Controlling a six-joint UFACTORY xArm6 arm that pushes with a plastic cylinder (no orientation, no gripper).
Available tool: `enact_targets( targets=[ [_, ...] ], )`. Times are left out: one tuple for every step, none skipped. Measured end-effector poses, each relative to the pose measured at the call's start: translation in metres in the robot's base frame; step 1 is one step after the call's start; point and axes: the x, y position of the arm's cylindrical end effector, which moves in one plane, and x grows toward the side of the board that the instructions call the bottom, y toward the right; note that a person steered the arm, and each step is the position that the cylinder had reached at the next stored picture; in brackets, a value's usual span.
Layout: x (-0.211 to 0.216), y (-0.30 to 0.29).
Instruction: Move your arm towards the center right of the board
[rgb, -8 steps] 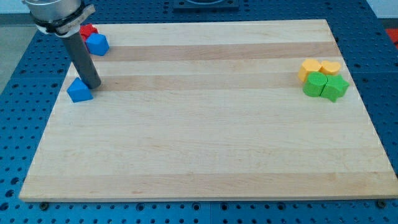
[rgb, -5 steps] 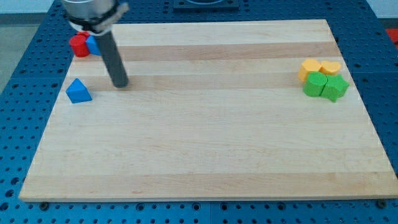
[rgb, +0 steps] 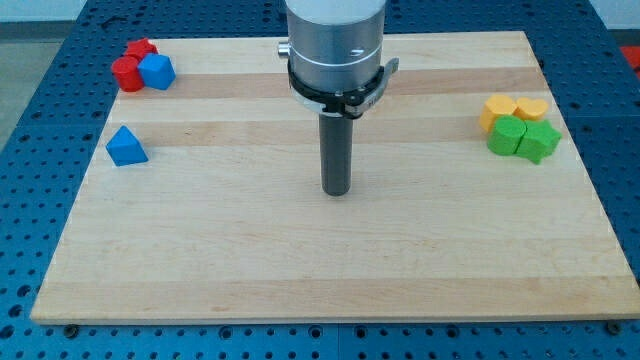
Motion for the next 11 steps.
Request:
enact_targets(
  targets=[
    [0.008, 0.015],
    [0.012, 0.044],
    [0.012, 0.069],
    [0.012, 0.118],
    [0.012, 0.147],
    [0.012, 0.161],
    [0.013, 0.163],
    [0.015, 0.187],
    [0.014, 0.232],
    [0.008, 0.269],
    [0.008, 0.276]
  ],
)
